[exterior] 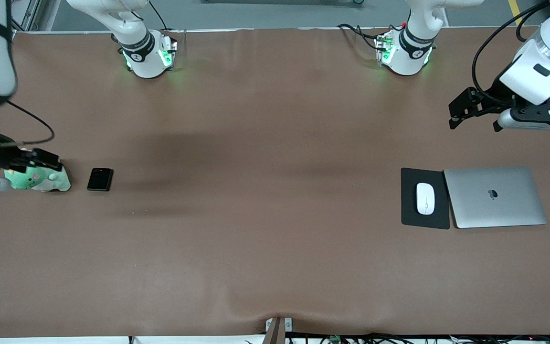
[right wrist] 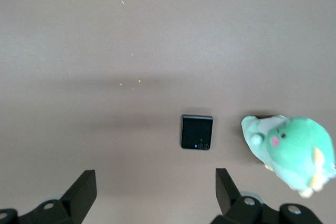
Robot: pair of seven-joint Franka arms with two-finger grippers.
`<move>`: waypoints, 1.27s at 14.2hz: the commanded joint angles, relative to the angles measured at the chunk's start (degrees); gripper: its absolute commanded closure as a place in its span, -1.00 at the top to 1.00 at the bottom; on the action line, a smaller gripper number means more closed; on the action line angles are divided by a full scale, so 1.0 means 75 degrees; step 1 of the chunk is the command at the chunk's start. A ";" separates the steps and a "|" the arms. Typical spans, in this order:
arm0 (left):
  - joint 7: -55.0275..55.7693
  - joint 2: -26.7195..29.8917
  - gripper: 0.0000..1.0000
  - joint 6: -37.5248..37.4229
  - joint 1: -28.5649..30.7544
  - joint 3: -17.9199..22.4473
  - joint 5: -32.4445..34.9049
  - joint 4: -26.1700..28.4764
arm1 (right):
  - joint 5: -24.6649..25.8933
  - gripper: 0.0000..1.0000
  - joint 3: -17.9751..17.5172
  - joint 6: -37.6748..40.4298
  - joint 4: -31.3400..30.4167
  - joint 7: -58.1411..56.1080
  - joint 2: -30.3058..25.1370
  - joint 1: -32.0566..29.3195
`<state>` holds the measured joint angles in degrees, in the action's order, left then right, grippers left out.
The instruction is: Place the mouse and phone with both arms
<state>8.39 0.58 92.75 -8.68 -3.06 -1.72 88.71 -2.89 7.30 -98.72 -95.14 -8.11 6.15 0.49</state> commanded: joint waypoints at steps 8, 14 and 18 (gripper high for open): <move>-0.0134 0.0051 1.00 -0.0085 -0.0084 0.0139 -0.0099 0.0066 | 0.0643 1.00 -0.0060 0.1515 0.1037 0.0191 -0.0809 -0.0030; -0.0064 0.0087 1.00 -0.0085 -0.0084 0.0139 -0.0087 0.0019 | 0.0573 1.00 -0.0060 0.1338 0.1013 0.0156 -0.0739 -0.0030; 0.0007 0.0075 1.00 -0.0085 -0.0108 0.0104 -0.0075 0.0008 | 0.0573 1.00 -0.0071 0.1350 0.1025 0.0191 -0.0739 -0.0007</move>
<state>8.34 0.57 92.71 -9.20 -2.38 -1.74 88.94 0.92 7.15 -89.02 -88.59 -7.77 0.22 0.50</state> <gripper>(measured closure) 0.000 0.000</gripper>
